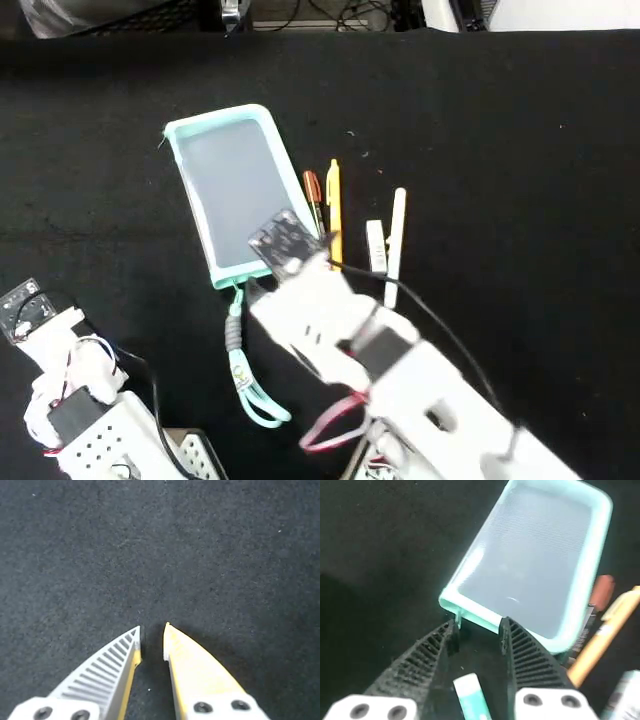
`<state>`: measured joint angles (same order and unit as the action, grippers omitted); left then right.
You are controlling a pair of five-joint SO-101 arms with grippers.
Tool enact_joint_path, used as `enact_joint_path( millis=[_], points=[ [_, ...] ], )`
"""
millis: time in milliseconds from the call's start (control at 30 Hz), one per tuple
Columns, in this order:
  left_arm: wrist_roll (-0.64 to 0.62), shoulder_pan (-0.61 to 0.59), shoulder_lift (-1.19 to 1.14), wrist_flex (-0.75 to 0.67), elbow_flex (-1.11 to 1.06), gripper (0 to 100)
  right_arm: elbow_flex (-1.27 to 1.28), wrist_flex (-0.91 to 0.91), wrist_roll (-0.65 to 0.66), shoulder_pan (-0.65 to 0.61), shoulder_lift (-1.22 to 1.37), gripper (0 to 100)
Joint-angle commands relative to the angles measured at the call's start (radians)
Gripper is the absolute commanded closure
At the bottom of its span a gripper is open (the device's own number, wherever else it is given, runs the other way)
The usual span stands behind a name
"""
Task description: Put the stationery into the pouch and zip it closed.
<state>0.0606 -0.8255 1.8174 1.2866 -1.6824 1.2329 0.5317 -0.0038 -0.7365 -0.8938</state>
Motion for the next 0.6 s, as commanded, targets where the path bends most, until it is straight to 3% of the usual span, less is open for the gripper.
enact_joint_path(
  millis=[0,200,567],
  points=[
    [-0.009,-0.008,0.005,-0.02,-0.016,90,-0.058,-0.183,-0.066,-0.021,0.255,85.0],
    [-0.009,-0.008,0.005,-0.02,-0.016,90,-0.232,-0.193,-0.144,-0.098,0.581,84.9],
    [-0.008,-0.008,0.005,-0.02,-0.016,90,-0.57,0.103,-0.164,-0.123,0.905,85.3]
  ],
)
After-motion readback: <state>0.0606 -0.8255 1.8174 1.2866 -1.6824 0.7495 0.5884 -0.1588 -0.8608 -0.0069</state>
